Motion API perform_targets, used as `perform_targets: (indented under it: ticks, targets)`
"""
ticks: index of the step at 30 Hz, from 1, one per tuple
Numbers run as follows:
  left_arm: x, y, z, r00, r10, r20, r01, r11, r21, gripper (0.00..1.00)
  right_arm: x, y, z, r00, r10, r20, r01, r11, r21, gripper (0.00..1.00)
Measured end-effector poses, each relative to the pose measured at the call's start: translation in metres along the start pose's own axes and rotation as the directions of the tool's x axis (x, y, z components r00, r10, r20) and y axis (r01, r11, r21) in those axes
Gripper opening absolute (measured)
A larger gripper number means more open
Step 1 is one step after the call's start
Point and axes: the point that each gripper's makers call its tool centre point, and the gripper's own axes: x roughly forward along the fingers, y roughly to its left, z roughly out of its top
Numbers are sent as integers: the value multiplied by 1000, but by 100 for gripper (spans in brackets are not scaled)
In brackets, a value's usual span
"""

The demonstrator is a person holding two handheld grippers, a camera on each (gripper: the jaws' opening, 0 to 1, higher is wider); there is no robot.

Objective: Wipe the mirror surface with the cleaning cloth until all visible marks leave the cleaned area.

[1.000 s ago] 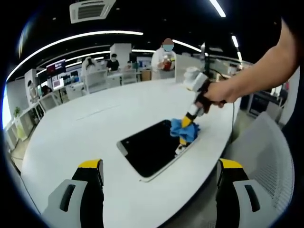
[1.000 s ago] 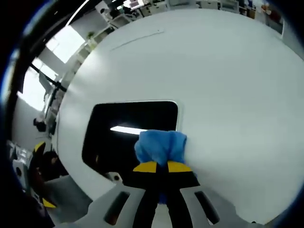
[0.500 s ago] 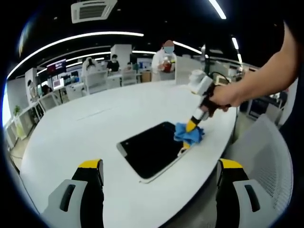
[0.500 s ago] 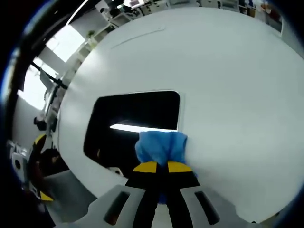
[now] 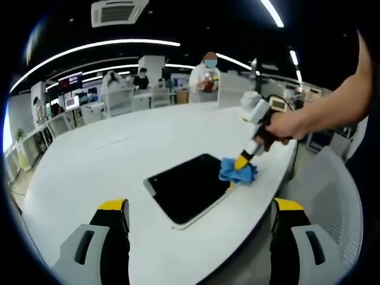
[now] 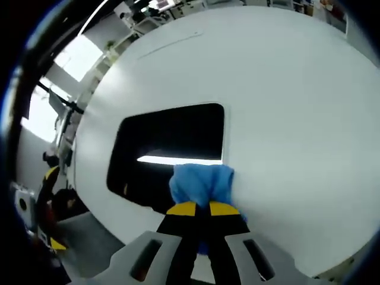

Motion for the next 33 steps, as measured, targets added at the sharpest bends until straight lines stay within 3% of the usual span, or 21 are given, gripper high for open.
perform_targets:
  ticks: [33]
  targets:
    - [0,-1,-5,1000,-10,-29,10,1000,-10,100,6,17,2,1000,31,6,-31,999,24,0]
